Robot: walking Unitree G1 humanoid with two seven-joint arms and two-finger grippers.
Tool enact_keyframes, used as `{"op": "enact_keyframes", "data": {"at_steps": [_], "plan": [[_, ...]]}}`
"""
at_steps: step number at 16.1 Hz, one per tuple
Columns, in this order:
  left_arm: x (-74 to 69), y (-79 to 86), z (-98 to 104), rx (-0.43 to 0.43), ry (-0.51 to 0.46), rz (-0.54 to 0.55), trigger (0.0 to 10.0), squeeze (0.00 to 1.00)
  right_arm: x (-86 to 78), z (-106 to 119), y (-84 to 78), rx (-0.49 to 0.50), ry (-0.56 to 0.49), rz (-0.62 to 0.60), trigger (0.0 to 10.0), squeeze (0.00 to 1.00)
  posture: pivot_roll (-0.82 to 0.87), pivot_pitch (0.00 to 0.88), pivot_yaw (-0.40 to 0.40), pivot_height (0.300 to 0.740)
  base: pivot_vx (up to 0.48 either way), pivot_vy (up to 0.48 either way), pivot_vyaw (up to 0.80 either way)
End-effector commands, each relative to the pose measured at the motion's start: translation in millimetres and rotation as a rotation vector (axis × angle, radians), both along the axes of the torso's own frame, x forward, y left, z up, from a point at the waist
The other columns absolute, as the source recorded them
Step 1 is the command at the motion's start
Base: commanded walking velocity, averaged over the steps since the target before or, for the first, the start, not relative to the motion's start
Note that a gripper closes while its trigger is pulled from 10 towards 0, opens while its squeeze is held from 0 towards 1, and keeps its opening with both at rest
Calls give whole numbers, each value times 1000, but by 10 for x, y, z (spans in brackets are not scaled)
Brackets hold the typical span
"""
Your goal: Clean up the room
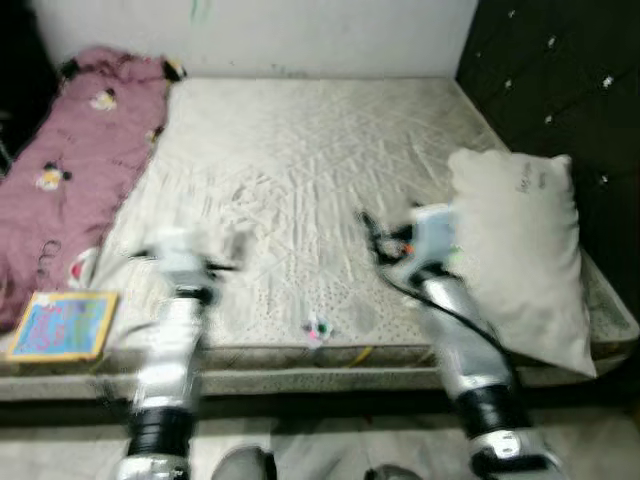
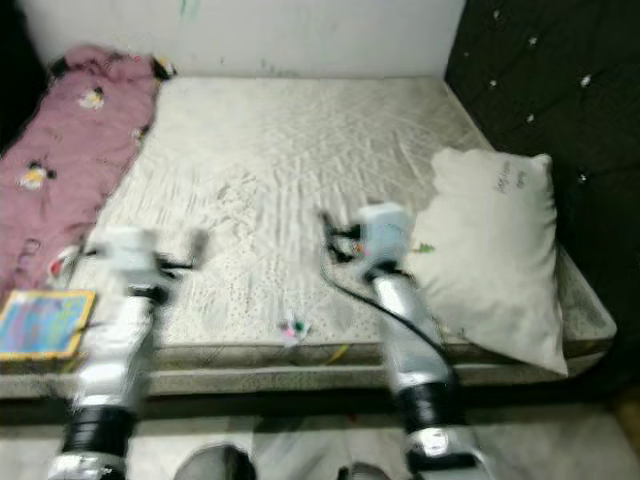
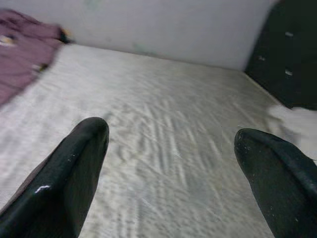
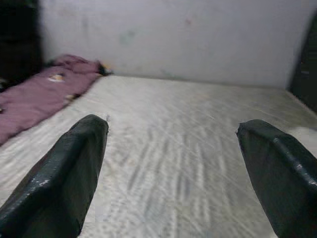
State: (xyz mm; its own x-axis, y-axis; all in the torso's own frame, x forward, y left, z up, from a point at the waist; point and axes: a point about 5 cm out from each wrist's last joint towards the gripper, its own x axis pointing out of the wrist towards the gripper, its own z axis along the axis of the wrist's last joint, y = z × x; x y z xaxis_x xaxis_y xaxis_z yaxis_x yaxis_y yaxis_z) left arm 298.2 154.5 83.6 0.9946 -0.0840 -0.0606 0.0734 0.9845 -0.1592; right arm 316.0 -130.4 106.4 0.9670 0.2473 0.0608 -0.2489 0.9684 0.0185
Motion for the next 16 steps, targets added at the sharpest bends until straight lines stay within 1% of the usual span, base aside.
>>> {"op": "enact_keyframes", "data": {"at_steps": [1,4,7,9,10,16], "plan": [[11,112,21,25,0,29,10000,0,19,59,81,18,-21,22,10000,0,27,9,-47,740,0,480,0],[21,114,30,22,-4,35,10000,0,30,63,78,19,-20,19,10000,0,24,13,-48,740,0,480,0],[27,119,49,26,-18,45,10000,0,34,75,92,7,-27,29,10000,0,23,16,-50,740,0,0,0],[28,99,68,11,-33,26,10000,0,38,77,95,2,-28,29,10000,0,21,18,-51,740,0,0,800],[28,94,73,11,-35,22,10000,0,41,77,93,3,-28,26,10000,0,20,18,-49,740,247,0,481],[39,82,81,5,-44,11,10000,0,50,73,83,2,-26,19,10000,0,19,17,-50,740,265,0,0]]}}
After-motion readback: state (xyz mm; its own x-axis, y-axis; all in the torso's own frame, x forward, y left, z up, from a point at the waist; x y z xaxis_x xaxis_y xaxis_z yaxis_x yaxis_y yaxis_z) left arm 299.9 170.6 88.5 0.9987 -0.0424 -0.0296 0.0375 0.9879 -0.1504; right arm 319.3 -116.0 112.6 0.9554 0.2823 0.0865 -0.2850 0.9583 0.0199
